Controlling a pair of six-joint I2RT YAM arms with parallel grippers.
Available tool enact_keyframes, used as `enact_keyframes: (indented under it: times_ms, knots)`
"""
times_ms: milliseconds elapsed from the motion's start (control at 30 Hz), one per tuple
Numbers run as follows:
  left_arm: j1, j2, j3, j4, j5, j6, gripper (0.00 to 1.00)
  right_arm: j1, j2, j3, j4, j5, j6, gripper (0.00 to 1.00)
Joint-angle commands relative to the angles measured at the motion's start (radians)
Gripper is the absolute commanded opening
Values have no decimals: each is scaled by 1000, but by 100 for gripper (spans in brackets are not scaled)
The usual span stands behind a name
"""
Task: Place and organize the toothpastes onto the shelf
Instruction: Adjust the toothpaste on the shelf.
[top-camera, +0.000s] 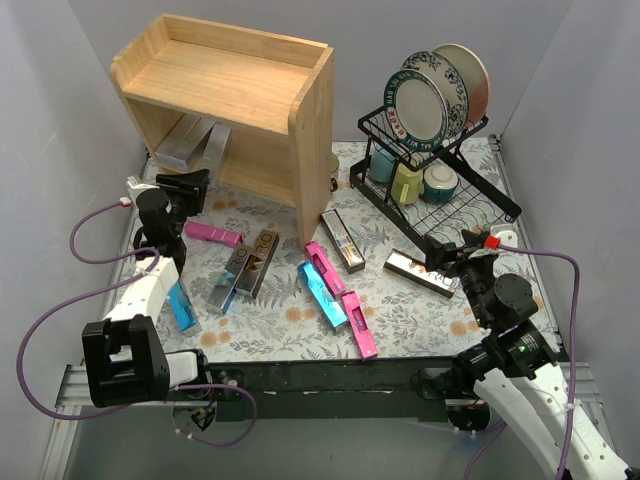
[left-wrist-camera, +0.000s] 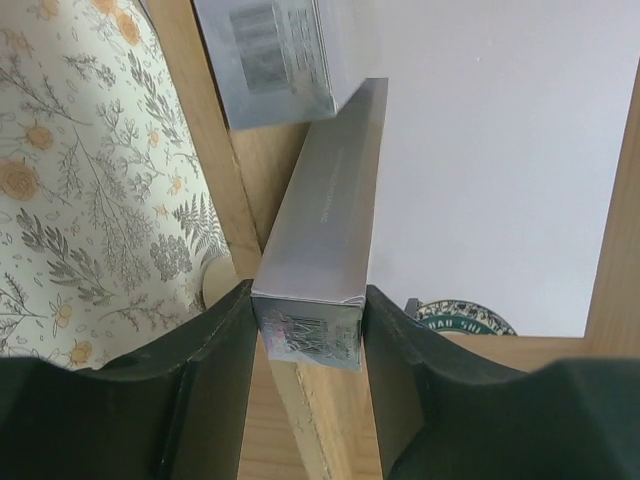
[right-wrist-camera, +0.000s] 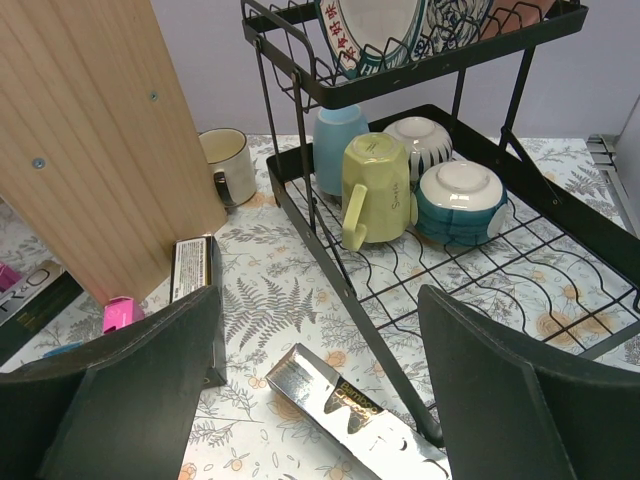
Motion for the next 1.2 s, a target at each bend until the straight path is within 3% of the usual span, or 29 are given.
enact_keyframes:
  times_ms: [0, 167, 367, 633, 833, 1000, 1167]
  knots:
    - [38, 22, 66, -11, 5, -2, 37, 7, -17, -8, 45, 4, -19, 88]
    - [98, 68, 125, -63, 69, -5, 37, 7, -19, -8, 45, 8, -20, 88]
    - [135, 118, 169, -116, 144, -5, 45, 7, -16, -8, 45, 5, -20, 88]
    - [146, 147, 188, -149, 150, 24, 67, 7, -14, -8, 44, 0, -20, 88]
    - [149, 78, 221, -227, 124, 82, 84, 7, -11, -3, 45, -1, -20, 88]
    - [149, 15, 265, -320, 77, 131, 86, 8, -11, -6, 44, -3, -20, 88]
    - [149, 2, 271, -314, 115, 118, 80, 8, -5, -4, 45, -9, -19, 88]
